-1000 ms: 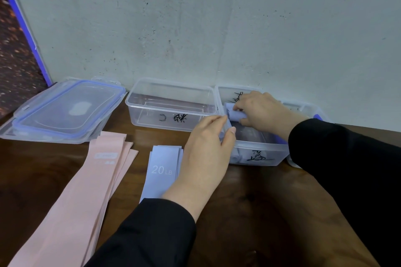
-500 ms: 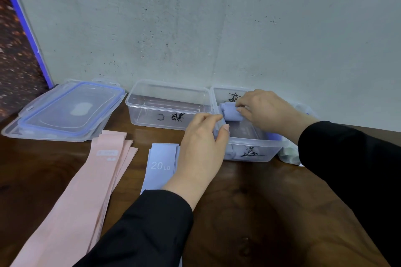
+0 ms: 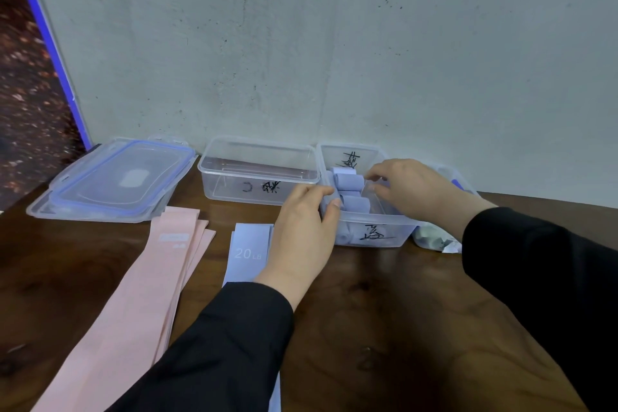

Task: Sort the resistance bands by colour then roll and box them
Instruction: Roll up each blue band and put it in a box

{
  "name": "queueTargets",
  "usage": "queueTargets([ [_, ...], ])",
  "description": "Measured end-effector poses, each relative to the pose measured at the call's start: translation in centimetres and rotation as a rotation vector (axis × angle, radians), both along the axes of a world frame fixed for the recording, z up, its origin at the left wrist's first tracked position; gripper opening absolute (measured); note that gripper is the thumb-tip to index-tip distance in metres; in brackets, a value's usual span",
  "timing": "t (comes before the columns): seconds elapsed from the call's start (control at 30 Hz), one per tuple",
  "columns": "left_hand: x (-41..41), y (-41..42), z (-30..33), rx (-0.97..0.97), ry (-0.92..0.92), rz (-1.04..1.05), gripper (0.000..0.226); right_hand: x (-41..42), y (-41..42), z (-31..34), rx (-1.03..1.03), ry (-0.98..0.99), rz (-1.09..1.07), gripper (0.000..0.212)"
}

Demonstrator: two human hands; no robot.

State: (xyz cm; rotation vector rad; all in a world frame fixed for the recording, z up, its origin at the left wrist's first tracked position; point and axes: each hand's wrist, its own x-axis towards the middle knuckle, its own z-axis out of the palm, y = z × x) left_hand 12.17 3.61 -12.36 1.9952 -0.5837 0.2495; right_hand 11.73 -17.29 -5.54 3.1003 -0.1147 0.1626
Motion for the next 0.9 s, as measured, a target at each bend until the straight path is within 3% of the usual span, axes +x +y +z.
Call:
queueTargets([
  [0.43, 0.7, -0.5, -0.2, -0.031, -0.015, -0.006, 0.030, 5.8, -0.1, -2.1, -0.019, 0.109, -0.057, 0.046],
  [0.57, 0.8, -0.6, -0.3, -0.042, -0.023, -0.010, 0.028, 6.8, -0.4, -3.6, -0.100, 0.079, -0.044, 0.038],
  [0.67, 0.9, -0.6, -0.3, -0.055, -0.036, -0.017, 0.027, 6.9, -0.2, -3.7, -0.128, -0.004, -0.043, 0.019],
  [0.9, 0.9, -0.3, -0.3, -0.132, -0.146, 0.037, 0.023, 1.1, 0.9, 3.0, 0.373, -0.391, -0.192, 0.016],
])
